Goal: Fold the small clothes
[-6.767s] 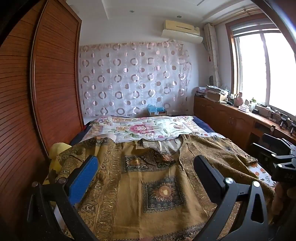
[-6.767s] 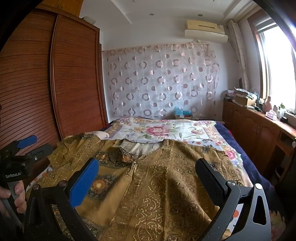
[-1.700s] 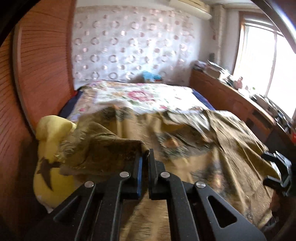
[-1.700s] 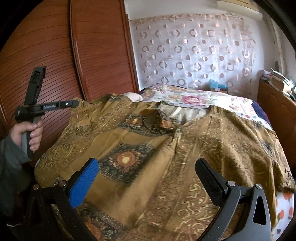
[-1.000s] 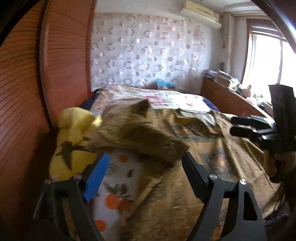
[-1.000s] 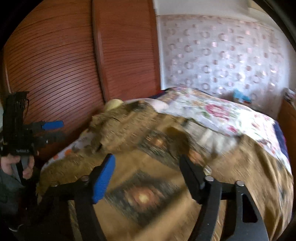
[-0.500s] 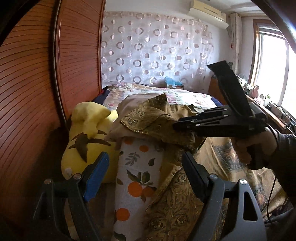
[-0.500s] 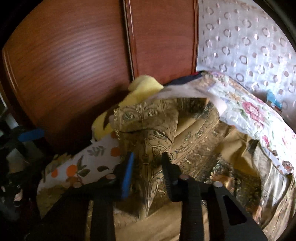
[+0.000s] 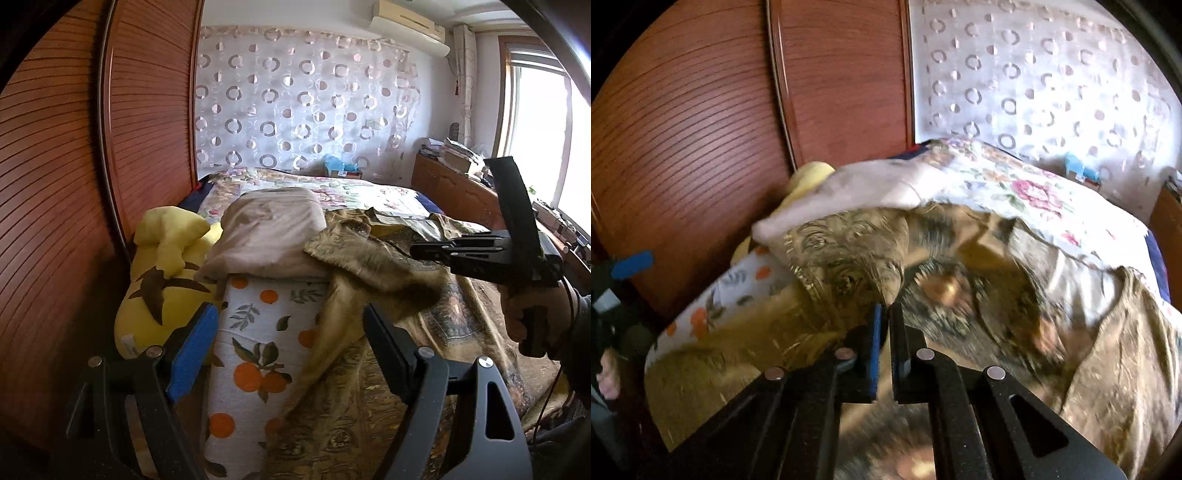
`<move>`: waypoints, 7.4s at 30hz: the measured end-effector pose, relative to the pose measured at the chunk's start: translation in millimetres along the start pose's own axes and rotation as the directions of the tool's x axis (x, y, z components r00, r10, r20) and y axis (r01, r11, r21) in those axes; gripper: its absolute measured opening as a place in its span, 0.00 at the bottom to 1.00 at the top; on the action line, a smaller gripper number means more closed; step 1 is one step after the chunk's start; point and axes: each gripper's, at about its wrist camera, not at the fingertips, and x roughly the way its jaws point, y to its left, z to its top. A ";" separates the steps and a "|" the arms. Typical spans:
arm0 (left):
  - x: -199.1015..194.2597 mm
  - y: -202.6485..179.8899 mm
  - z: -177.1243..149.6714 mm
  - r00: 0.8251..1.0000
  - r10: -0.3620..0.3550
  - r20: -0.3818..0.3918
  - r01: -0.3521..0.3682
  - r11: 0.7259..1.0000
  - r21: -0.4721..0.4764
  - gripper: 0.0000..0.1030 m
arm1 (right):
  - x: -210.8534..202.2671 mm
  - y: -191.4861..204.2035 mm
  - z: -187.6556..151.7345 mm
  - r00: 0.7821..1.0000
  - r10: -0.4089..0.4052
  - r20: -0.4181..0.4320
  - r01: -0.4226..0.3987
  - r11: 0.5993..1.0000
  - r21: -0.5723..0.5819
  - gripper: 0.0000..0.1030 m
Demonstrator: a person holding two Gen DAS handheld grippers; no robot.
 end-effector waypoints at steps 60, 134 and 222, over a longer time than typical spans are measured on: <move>71.8 -82.9 28.1 0.990 -0.069 -0.122 0.089 0.983 0.162 0.79 | -101.0 -96.9 -106.7 0.957 -0.276 -0.085 0.286 0.947 0.148 0.51; 33.9 -169.1 -2.9 0.957 -0.251 -0.144 0.274 0.946 0.174 0.79 | -202.6 -154.8 -150.3 0.954 -0.295 -0.054 0.293 0.879 0.376 0.48; 259.3 -109.1 113.7 0.917 -0.051 -0.395 0.146 0.966 0.215 0.44 | -69.8 -201.3 -124.1 0.956 -0.244 -0.162 0.279 0.929 0.244 0.70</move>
